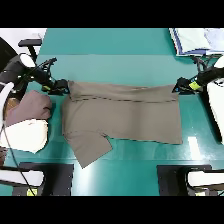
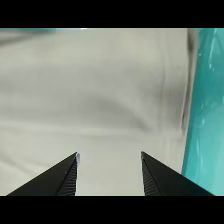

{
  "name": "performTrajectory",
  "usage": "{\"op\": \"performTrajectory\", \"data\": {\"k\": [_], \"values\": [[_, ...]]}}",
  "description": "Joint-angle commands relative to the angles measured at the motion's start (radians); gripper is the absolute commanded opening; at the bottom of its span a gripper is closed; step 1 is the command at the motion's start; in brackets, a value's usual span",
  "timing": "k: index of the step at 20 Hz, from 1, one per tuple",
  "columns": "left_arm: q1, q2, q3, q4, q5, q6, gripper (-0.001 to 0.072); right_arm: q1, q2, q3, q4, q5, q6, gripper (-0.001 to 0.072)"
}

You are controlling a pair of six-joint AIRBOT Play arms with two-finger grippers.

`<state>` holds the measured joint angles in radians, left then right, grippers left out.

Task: Fold the shirts.

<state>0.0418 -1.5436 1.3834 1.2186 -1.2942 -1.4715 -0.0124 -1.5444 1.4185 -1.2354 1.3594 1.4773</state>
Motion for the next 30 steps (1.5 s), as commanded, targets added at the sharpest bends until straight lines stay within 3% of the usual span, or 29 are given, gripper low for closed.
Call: {"op": "performTrajectory", "data": {"k": [1, 5, 9, 15, 21, 22, 24, 25, 29, 30], "values": [[0.0, 0.229, -0.207, 0.084, -0.02, -0.031, 0.0488, -0.027, 0.141, -0.146, 0.012, -0.01, -0.002, 0.045], [0.0, 0.578, -0.629, 0.023, -0.016, -0.113, 0.0489, -0.026, 0.277, -0.275, 0.013, -0.119, -0.002, 0.045], [0.0, 0.812, -0.921, -0.09, -0.001, -0.174, 0.0488, -0.026, 0.3, -0.273, 0.014, -0.122, -0.002, 0.045], [0.0, 0.845, -1.074, -0.204, 0.157, -0.177, 0.0488, -0.026, 0.3, -0.27, 0.014, -0.107, -0.002, 0.045], [-0.001, 0.845, -1.131, -0.322, 0.285, -0.118, 0.0486, -0.026, 0.3, -0.27, 0.014, -0.093, -0.002, 0.0449], [0.0, 0.845, -1.131, -0.338, 0.292, -0.117, 0.0409, -0.026, 0.3, -0.27, 0.013, -0.08, -0.002, 0.045], [0.0, 0.846, -1.13, -0.392, 0.307, -0.074, 0.011, -0.043, 0.3, -0.27, 0.004, -0.024, -0.013, 0.045], [0.0, 0.846, -1.122, -0.416, 0.305, -0.041, 0.0031, -0.069, 0.3, -0.272, 0.004, 0.018, -0.024, 0.045], [-0.001, 0.851, -1.063, -0.407, 0.238, -0.036, 0.003, -0.26, 0.365, -0.441, 0.002, 0.121, -0.05, 0.0452], [0.0, 0.851, -1.051, -0.409, 0.238, -0.027, 0.0031, -0.321, 0.389, -0.523, 0.002, 0.126, -0.057, 0.0484]]}}
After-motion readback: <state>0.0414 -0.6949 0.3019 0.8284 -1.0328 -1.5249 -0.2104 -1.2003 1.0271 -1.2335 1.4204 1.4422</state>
